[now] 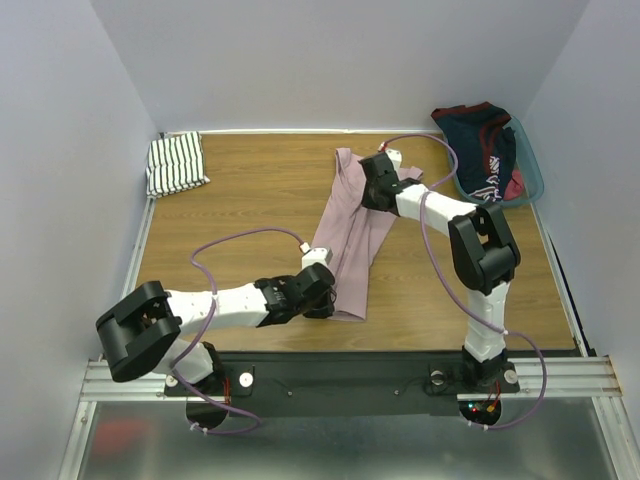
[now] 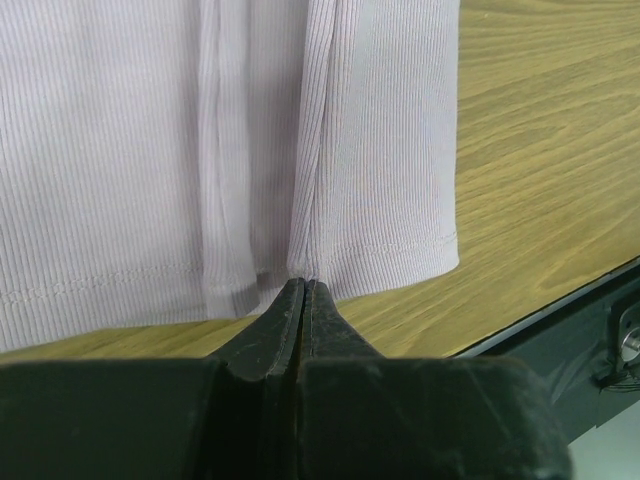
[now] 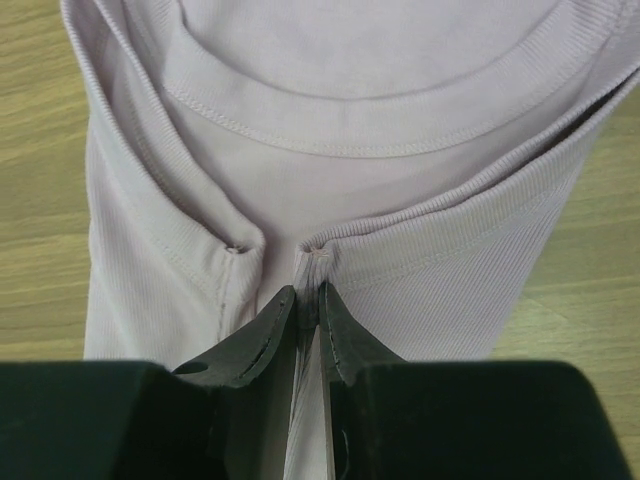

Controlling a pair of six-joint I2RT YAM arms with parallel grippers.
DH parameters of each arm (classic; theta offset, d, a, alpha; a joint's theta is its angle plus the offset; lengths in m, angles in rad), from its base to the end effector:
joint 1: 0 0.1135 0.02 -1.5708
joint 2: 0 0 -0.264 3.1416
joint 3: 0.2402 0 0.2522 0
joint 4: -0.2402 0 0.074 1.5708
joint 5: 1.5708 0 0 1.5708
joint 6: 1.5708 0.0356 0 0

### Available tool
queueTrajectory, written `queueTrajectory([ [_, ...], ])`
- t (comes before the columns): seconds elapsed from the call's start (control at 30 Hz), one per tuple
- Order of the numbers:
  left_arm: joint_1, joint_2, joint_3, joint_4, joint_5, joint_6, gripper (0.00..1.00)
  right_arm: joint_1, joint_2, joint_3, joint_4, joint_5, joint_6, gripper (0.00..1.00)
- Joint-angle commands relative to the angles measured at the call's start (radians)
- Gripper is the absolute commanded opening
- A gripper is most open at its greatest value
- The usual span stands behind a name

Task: Fold and stack the tank tops
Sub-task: Fold the tank top

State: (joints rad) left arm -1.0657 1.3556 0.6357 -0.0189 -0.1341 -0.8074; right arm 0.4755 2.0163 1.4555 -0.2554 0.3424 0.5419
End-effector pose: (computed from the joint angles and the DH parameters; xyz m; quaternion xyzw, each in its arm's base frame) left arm 0.1339 -0.2324 0.1814 0.0907 0.9085 -0.2885 0.2883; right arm 0.4027 0.1939 0.1939 0.0931 0.9135 0.0385 0.3942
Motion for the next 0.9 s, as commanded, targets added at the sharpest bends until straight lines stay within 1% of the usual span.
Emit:
queueTrajectory([
  [0.0, 0.001, -0.041, -0.027, -0.023, 0.01, -0.016, 0.0, 0.021, 0.035, 0.062, 0.013, 0.05, -0.007, 0.2],
  [0.27, 0.004, -0.07, -0.028, -0.058, -0.012, -0.032, 0.0, 0.035, 0.045, 0.04, 0.01, 0.052, 0.001, 0.2],
  [0.37, 0.006, -0.07, -0.016, -0.078, -0.022, -0.03, 0.0, 0.037, 0.041, 0.037, 0.01, 0.049, 0.0, 0.23],
  [0.63, 0.01, -0.067, -0.016, -0.096, -0.022, -0.032, 0.0, 0.04, 0.044, 0.045, 0.01, 0.046, -0.007, 0.25],
  [0.67, 0.01, -0.066, -0.014, -0.098, -0.021, -0.03, 0.0, 0.041, 0.044, 0.043, 0.01, 0.043, -0.005, 0.27],
  [0.73, 0.01, -0.065, -0.014, -0.099, -0.019, -0.03, 0.0, 0.041, 0.042, 0.04, 0.01, 0.044, -0.005, 0.32],
  [0.77, 0.01, -0.067, -0.014, -0.099, -0.019, -0.03, 0.0, 0.041, 0.042, 0.039, 0.01, 0.047, -0.002, 0.36],
  [0.87, 0.012, -0.075, -0.004, -0.116, -0.028, -0.029, 0.0, 0.041, 0.038, 0.039, 0.01, 0.047, 0.001, 0.43],
])
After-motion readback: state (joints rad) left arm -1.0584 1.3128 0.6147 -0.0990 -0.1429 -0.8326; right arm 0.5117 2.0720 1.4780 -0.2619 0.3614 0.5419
